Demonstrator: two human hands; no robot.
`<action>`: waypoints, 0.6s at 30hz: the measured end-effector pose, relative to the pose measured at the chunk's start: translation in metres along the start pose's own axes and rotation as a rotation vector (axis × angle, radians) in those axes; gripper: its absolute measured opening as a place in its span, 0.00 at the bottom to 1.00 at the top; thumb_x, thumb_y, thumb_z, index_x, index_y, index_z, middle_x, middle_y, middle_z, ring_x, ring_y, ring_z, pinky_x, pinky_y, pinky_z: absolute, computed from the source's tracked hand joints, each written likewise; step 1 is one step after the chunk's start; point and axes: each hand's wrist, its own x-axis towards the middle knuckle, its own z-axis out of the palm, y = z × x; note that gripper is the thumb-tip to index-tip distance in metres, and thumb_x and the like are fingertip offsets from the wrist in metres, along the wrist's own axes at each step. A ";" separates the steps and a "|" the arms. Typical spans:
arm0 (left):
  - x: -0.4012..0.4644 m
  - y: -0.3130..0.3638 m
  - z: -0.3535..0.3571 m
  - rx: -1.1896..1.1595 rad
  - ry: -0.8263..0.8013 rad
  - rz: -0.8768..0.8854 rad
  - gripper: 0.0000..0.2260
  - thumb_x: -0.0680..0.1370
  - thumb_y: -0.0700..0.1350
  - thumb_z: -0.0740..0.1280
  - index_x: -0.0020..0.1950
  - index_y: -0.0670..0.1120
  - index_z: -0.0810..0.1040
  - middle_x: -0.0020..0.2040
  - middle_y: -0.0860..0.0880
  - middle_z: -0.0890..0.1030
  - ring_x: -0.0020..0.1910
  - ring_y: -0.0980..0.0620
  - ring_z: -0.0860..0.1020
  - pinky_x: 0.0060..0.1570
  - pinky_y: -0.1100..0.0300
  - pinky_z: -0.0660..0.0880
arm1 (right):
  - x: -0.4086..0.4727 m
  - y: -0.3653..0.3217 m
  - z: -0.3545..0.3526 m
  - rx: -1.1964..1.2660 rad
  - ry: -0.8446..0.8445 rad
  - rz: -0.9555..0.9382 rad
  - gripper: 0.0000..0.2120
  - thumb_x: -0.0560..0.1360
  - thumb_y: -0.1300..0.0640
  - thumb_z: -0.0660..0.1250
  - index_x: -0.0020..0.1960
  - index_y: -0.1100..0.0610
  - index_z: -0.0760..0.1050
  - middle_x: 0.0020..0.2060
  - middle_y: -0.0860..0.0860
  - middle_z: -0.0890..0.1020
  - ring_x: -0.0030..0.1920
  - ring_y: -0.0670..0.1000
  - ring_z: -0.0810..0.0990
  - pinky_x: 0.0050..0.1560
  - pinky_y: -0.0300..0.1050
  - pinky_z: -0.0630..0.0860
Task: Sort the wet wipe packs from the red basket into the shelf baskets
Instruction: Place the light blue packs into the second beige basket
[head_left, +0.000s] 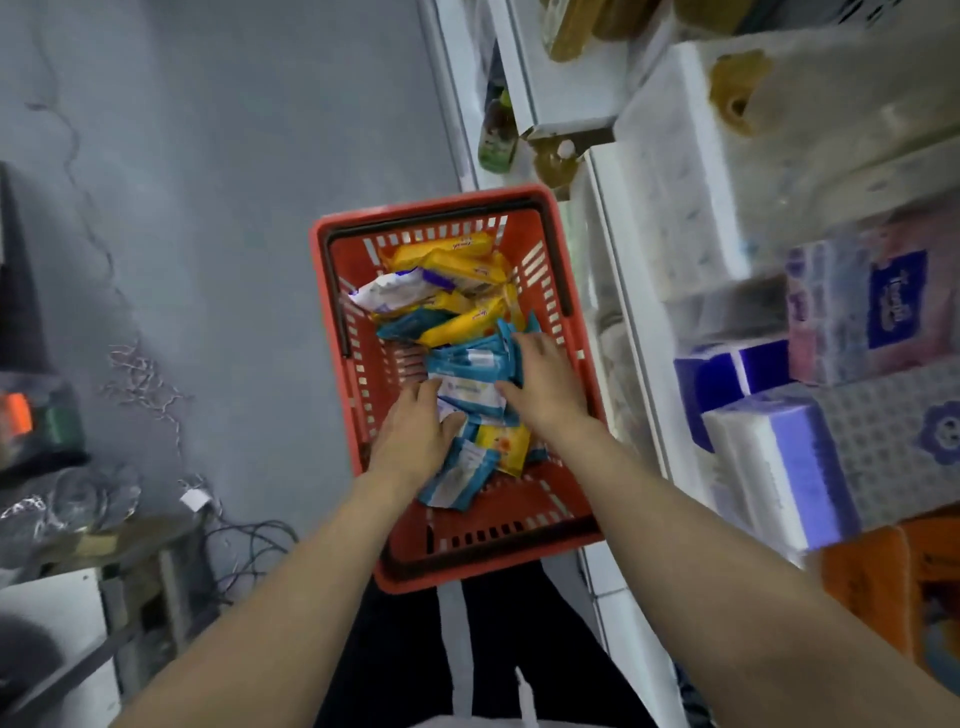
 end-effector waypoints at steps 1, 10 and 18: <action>0.008 -0.003 0.001 -0.011 -0.017 -0.005 0.24 0.79 0.50 0.65 0.72 0.42 0.67 0.66 0.39 0.72 0.63 0.39 0.72 0.59 0.50 0.70 | 0.009 -0.001 0.004 0.033 0.003 0.017 0.33 0.76 0.51 0.71 0.77 0.54 0.61 0.72 0.54 0.67 0.71 0.56 0.67 0.69 0.52 0.68; 0.047 -0.018 0.007 -0.107 -0.077 -0.142 0.27 0.80 0.52 0.65 0.75 0.43 0.63 0.69 0.39 0.70 0.67 0.40 0.70 0.62 0.53 0.67 | 0.060 -0.010 0.040 -0.044 -0.067 0.191 0.41 0.72 0.47 0.74 0.77 0.52 0.56 0.69 0.57 0.68 0.69 0.60 0.69 0.66 0.56 0.71; 0.059 -0.021 0.014 -0.243 -0.065 -0.183 0.30 0.79 0.56 0.64 0.76 0.45 0.62 0.71 0.41 0.70 0.66 0.42 0.72 0.64 0.49 0.71 | 0.040 0.006 0.028 0.108 0.072 0.114 0.17 0.75 0.61 0.70 0.61 0.51 0.72 0.54 0.53 0.82 0.53 0.55 0.81 0.46 0.43 0.75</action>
